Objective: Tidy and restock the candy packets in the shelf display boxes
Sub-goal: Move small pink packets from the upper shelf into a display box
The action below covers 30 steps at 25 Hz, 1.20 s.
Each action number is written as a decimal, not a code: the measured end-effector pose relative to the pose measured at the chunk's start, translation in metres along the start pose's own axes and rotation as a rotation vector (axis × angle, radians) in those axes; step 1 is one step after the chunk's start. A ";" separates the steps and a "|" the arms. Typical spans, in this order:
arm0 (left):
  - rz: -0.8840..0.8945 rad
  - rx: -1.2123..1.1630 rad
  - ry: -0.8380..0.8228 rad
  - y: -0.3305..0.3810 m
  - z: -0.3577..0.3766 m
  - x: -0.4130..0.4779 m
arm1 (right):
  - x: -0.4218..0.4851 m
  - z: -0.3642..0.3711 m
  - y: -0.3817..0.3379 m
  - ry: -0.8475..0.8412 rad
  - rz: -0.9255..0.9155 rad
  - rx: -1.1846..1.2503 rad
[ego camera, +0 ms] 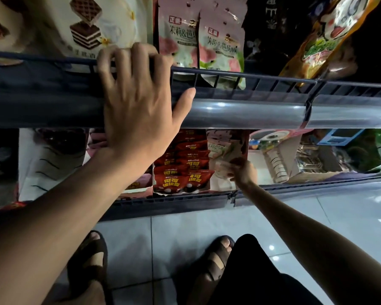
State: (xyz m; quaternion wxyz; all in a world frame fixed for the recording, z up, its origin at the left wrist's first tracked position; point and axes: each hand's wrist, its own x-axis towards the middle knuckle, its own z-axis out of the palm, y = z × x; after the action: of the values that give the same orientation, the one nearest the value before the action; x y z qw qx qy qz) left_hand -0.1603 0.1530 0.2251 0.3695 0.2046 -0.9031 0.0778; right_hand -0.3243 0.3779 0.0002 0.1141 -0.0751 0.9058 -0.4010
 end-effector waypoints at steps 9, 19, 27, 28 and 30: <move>0.016 -0.018 0.011 -0.001 -0.003 0.000 | 0.000 0.002 -0.024 -0.077 -0.136 -0.570; 0.015 -0.007 0.024 -0.002 0.003 0.000 | 0.049 0.013 -0.035 0.028 -0.186 -0.438; 0.006 -0.009 0.020 -0.001 0.001 0.000 | 0.054 0.016 -0.033 0.014 -0.204 -0.432; 0.007 -0.009 0.020 -0.001 0.001 -0.001 | 0.055 0.016 -0.031 0.006 -0.199 -0.419; 0.006 0.000 0.017 -0.001 0.000 -0.001 | 0.055 0.017 -0.029 -0.011 -0.192 -0.413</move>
State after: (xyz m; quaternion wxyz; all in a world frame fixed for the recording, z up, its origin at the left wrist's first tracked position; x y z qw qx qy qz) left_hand -0.1598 0.1526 0.2245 0.3770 0.2014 -0.9005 0.0804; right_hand -0.3714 0.3340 0.0030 0.0624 -0.1847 0.9568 -0.2157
